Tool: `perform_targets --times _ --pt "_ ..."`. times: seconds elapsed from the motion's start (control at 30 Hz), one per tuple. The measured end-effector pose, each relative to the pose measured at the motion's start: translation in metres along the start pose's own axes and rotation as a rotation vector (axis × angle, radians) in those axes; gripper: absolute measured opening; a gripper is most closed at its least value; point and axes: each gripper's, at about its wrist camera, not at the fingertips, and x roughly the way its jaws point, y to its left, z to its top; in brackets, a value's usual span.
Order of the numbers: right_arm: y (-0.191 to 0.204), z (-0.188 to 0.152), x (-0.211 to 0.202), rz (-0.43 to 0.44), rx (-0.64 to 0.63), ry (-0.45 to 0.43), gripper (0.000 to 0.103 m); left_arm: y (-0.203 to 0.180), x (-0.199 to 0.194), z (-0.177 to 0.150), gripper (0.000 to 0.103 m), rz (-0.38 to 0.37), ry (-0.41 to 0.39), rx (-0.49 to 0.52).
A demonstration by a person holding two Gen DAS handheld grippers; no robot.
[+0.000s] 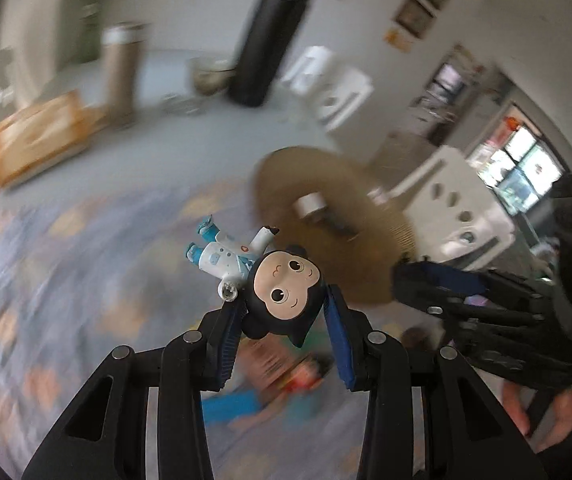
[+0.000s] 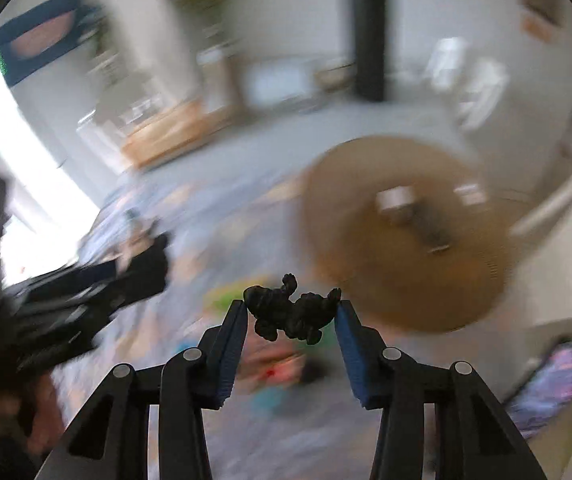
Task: Organize rigid objects
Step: 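Carry both figures over the brown bowl and open both tools to release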
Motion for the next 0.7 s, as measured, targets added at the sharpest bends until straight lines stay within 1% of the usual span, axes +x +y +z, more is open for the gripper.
perform_targets --times 0.03,0.07,0.13,0.23,0.33,0.43,0.47,0.57,0.6,0.63,0.67,0.7 --pt "-0.013 0.005 0.004 -0.026 0.029 0.013 0.044 -0.009 0.013 0.010 0.037 -0.024 0.013 0.011" --pt "-0.026 0.008 0.011 -0.037 0.062 0.033 0.044 -0.017 0.027 0.017 0.037 -0.031 0.031 0.027" --pt "-0.044 0.009 0.029 -0.039 0.126 0.083 0.044 -0.028 0.050 0.023 0.037 -0.027 0.068 0.054" --pt "-0.061 0.002 0.046 -0.037 0.162 0.133 0.044 -0.037 0.086 0.026 0.037 -0.036 0.143 0.067" --pt "-0.070 0.003 0.058 -0.065 0.167 0.158 0.044 -0.038 0.104 0.025 0.036 -0.024 0.184 0.072" --pt "-0.078 0.001 0.068 -0.054 0.187 0.176 0.044 -0.039 0.111 0.021 0.037 -0.013 0.197 0.084" --pt "-0.085 0.001 0.067 -0.056 0.186 0.180 0.044 -0.041 0.114 0.020 0.037 -0.008 0.203 0.085" --pt "-0.087 -0.002 0.074 -0.077 0.180 0.192 0.044 -0.040 0.119 0.017 0.037 -0.012 0.215 0.075" --pt "-0.088 -0.003 0.075 -0.080 0.183 0.197 0.044 -0.040 0.121 0.018 0.039 -0.013 0.219 0.072" --pt "-0.090 -0.004 0.077 -0.082 0.184 0.202 0.044 -0.040 0.121 0.018 0.044 -0.011 0.222 0.068" --pt "-0.092 -0.006 0.078 -0.084 0.186 0.213 0.045 -0.039 0.121 0.020 0.054 -0.004 0.219 0.061" --pt "-0.093 -0.006 0.078 -0.077 0.187 0.217 0.046 -0.038 0.116 0.021 0.058 -0.002 0.202 0.055"
